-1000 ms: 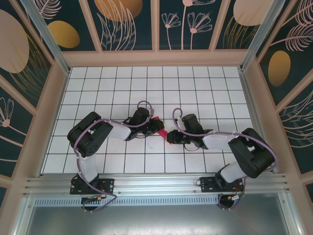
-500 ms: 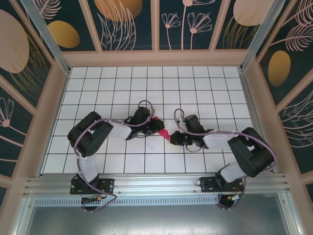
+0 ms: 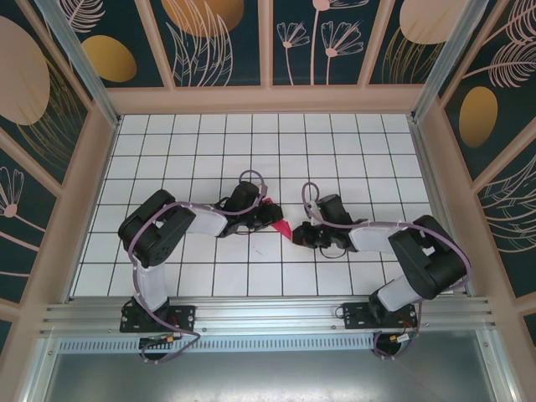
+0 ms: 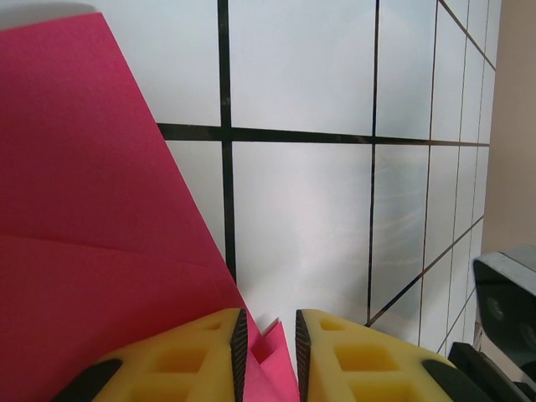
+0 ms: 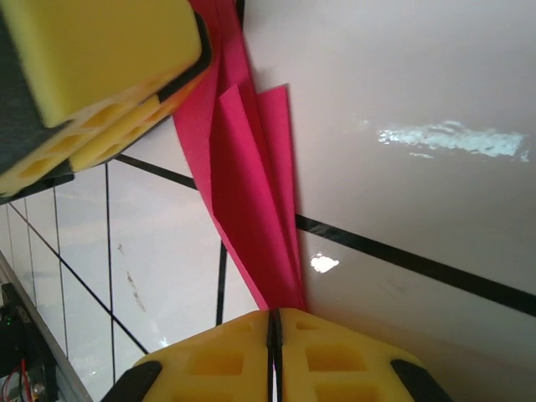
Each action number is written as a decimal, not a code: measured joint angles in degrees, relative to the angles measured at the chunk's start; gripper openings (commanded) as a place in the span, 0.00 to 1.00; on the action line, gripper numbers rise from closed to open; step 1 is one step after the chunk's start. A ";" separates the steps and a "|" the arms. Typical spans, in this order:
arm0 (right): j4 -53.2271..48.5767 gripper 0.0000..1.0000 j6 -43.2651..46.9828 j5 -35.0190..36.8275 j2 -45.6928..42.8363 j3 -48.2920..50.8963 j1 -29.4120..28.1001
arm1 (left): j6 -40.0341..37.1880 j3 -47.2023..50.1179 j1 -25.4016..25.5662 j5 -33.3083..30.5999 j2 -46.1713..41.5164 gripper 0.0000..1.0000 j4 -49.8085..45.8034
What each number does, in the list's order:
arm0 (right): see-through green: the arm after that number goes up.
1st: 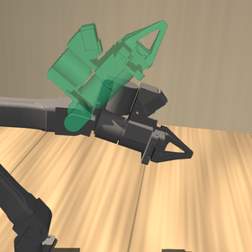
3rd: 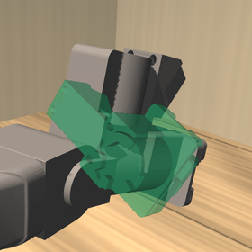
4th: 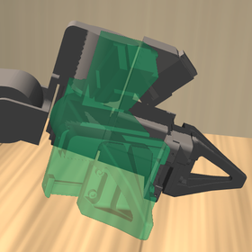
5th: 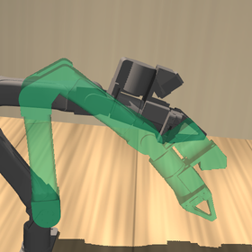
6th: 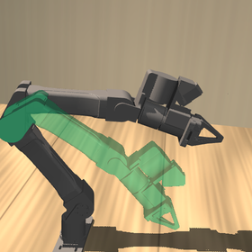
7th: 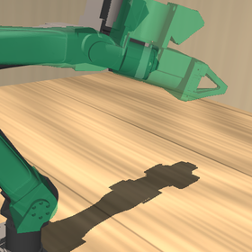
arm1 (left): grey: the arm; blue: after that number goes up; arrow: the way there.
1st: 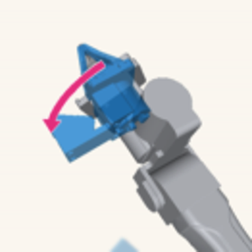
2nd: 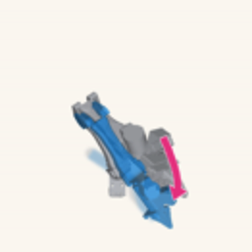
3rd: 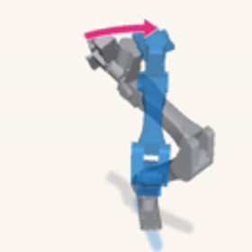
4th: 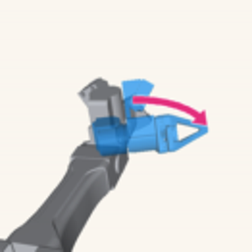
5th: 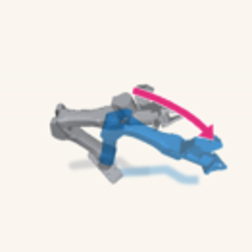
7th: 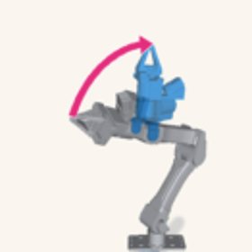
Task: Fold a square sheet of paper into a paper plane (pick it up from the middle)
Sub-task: Fold the wing for the fifth time at the center of the table.
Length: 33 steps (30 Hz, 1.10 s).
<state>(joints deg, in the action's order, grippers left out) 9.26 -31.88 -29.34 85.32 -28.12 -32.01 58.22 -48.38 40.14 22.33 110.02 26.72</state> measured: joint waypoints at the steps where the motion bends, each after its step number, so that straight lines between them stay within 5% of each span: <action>1: -1.14 0.17 0.13 0.39 -1.16 -0.31 0.04 | -0.13 -0.17 0.00 0.02 0.15 0.26 0.00; 9: -4.07 0.03 5.97 0.48 -4.79 -3.89 0.09 | -0.81 -1.57 0.00 0.22 0.83 0.26 -1.14; 33: 2.36 0.00 5.38 -13.75 10.78 -4.61 7.10 | -2.56 -3.74 0.00 0.42 1.77 0.24 -3.58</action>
<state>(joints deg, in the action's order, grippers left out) 11.62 -26.50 -43.09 96.09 -32.73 -24.91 55.66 -52.12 40.14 22.74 111.79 23.14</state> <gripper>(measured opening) 0.063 0.243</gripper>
